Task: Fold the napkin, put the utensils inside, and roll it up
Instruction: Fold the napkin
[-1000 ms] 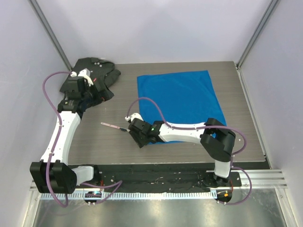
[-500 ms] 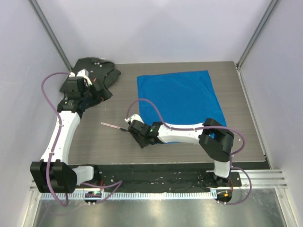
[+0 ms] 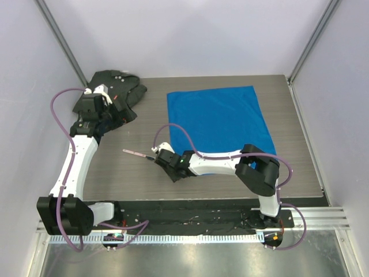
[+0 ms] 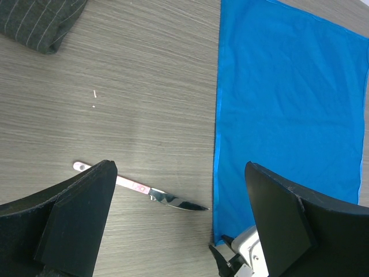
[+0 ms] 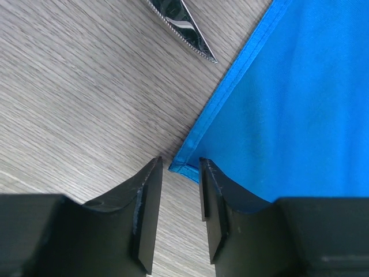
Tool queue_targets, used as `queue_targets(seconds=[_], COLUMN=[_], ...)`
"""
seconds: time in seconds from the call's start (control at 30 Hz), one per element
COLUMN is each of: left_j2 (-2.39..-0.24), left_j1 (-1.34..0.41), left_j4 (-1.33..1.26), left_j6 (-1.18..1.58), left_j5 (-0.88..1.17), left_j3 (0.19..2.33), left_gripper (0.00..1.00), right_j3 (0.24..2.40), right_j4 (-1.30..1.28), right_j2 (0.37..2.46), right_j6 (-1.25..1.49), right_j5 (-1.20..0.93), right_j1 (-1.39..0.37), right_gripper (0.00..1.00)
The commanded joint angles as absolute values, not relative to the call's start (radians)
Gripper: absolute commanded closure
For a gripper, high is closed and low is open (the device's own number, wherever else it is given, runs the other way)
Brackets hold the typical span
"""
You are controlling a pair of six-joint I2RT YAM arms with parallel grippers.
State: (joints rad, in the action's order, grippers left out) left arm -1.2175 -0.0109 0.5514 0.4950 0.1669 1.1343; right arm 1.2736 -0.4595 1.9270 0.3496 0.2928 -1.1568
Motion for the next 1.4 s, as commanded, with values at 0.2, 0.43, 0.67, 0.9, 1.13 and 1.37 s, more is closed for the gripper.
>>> queue_targets(seconds=[0.2, 0.43, 0.67, 0.9, 1.13, 1.37], left_j2=[-1.209, -1.204, -1.192, -1.181, -1.18, -1.181], left_j1=[-0.005, -0.005, -0.003, -0.005, -0.005, -0.003], left_j4=[0.535, 0.535, 0.537, 0.534, 0.532, 0.532], left_j6=[0.506, 0.505, 0.502, 0.502, 0.502, 0.503], left_j5=[0.173, 0.175, 0.166, 0.163, 0.163, 0.166], left_j3=[1.141, 1.141, 1.141, 1.14, 1.138, 1.138], left_gripper=[0.0, 0.0, 0.0, 0.0, 0.0, 0.0], right_j3=[1.284, 1.298, 1.328, 1.358, 1.364, 1.359], right_j4=[-0.48, -0.489, -0.497, -0.537, -0.56, -0.552], right_j2=[1.971, 1.98, 1.945, 1.853, 1.832, 1.825], right_j6=[0.402, 0.407, 0.408, 0.388, 0.364, 0.333], right_j5=[0.319, 0.273, 0.245, 0.327, 0.394, 0.405], right_j1=[-1.163, -1.161, -1.163, -1.161, -1.126, -1.065], right_gripper=[0.79, 0.99, 0.99, 0.99, 0.99, 0.99])
